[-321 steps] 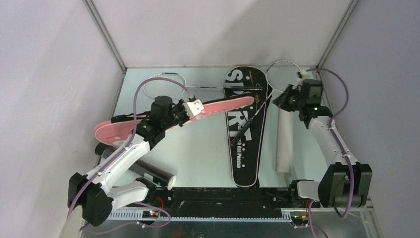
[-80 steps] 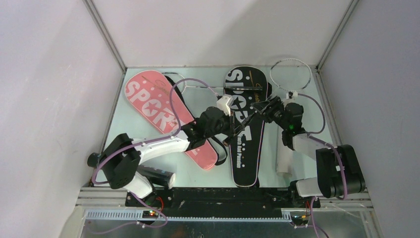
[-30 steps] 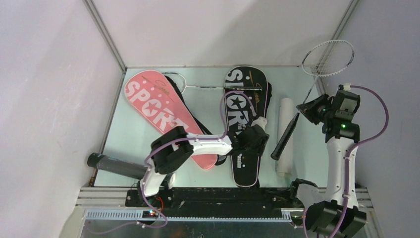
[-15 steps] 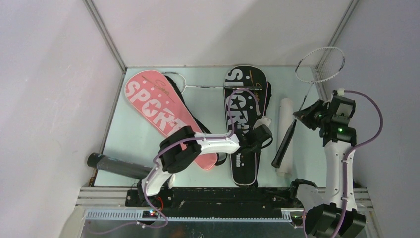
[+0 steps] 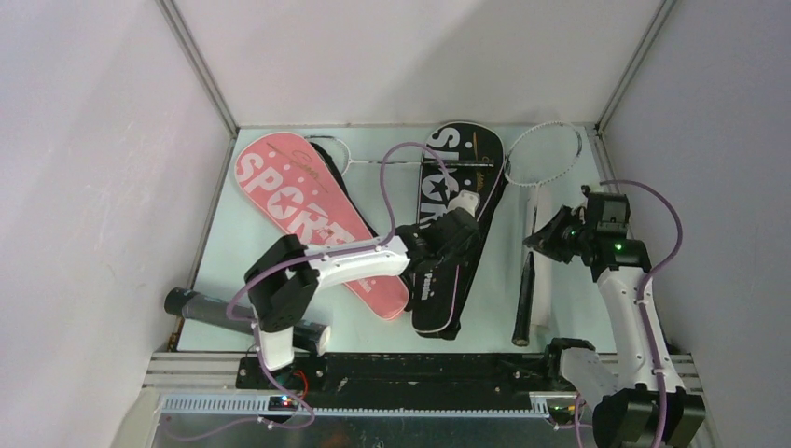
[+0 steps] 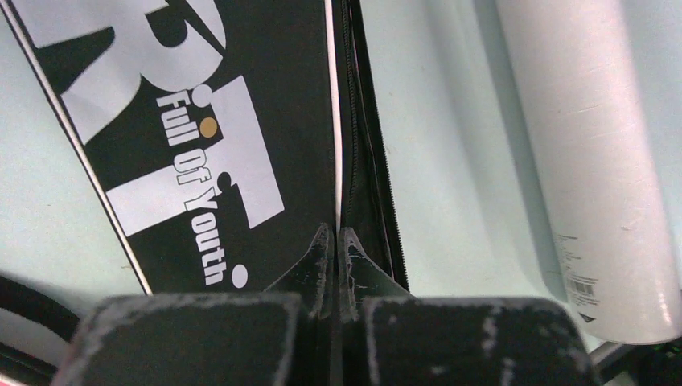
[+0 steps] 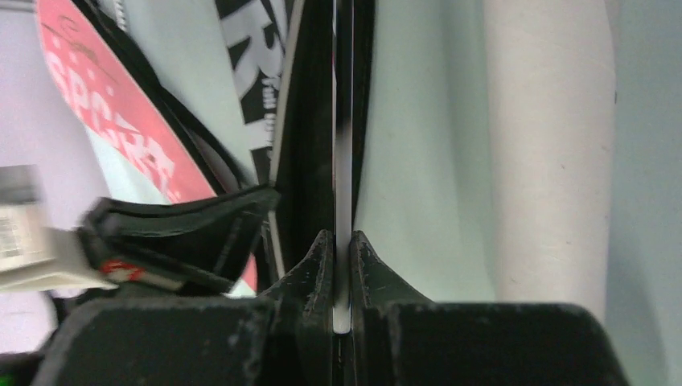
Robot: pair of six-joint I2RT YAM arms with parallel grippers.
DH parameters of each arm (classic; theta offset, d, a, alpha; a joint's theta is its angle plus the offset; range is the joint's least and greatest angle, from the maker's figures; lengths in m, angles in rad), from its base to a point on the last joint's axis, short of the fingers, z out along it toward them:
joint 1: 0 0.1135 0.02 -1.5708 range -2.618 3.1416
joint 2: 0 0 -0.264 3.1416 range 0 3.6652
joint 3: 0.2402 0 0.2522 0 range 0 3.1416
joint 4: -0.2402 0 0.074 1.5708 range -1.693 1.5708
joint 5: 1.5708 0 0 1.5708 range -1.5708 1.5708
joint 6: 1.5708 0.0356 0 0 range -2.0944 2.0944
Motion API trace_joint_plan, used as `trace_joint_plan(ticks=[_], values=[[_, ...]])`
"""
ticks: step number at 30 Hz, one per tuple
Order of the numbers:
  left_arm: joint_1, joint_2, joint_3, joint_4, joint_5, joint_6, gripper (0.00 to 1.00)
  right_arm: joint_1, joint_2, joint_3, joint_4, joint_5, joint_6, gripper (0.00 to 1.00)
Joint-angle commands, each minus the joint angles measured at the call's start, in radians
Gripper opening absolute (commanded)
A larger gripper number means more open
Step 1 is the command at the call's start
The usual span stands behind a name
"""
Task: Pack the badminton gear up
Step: Open the racket bag at the center of the board, then place the racket in the racket bag.
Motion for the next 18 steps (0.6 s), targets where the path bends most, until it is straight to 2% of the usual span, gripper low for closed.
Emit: trace_joint_plan(ticks=[1,7,18], values=[[0.004,-0.086,-0.012,0.044,-0.011,0.001,0.00,0.035,-0.040,-0.019,-0.035,0.073,-0.022,0.00],[0.006,-0.129,-0.019,0.038,-0.038,0.000,0.00,0.057,-0.086,-0.039,-0.074,0.131,-0.003,0.00],[0.006,-0.162,-0.060,0.079,-0.031,-0.009,0.00,0.185,-0.158,-0.098,-0.121,0.100,0.064,0.00]])
